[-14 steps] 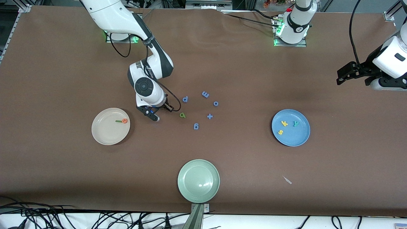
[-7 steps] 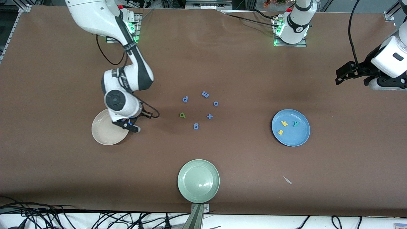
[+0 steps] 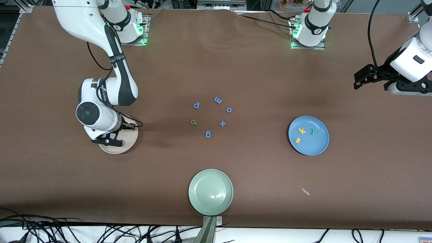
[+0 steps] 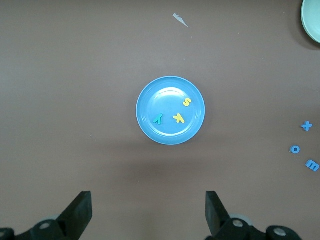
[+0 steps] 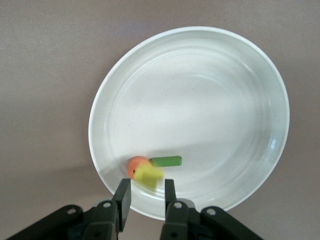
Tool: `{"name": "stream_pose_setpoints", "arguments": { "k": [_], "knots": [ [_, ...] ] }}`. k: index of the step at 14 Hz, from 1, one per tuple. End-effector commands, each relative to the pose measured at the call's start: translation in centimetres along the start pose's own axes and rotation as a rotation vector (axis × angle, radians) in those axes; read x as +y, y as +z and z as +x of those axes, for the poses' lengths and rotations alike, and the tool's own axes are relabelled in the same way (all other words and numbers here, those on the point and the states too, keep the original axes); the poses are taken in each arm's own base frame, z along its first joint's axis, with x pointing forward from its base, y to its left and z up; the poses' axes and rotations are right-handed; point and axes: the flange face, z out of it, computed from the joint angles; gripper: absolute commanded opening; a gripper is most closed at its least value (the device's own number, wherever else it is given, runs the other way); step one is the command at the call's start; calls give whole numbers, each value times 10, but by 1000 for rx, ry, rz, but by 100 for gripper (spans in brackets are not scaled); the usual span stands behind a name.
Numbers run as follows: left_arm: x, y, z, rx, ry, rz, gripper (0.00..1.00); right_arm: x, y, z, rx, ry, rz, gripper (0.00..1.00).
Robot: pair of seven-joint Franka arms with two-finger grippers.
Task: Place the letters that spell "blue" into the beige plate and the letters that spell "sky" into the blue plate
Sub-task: 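Carry the yellow u to the white plate and open the right gripper, then move the right gripper to the green b among the blue letters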
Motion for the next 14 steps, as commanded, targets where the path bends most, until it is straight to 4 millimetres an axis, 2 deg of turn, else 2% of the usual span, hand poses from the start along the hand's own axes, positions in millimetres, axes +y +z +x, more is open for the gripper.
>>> {"name": "stream_pose_setpoints", "arguments": {
  "k": [1,2,4,7,9,12,14],
  "knots": [
    [-1,-7,-4,0,19,27,100,-4,-2,-1,-8,0,6,79],
    [-1,-7,-5,-2,20,27,100,-10,-4,-2,-6,22,8,79],
    [-1,-7,-6,-12,19,27,100,-38,-15,-7,15,84,20,79],
    [-1,-7,-6,-12,19,27,100,-109,-11,-27,19,196,42,79],
    [-1,-7,-6,-12,19,27,100,-151,-12,-32,26,252,67,79],
    [-1,-7,-6,-12,20,27,100,-205,-11,-33,34,350,107,79],
    [-1,-6,-6,-14,19,27,100,-239,2,-43,29,407,129,79]
  ]
}}
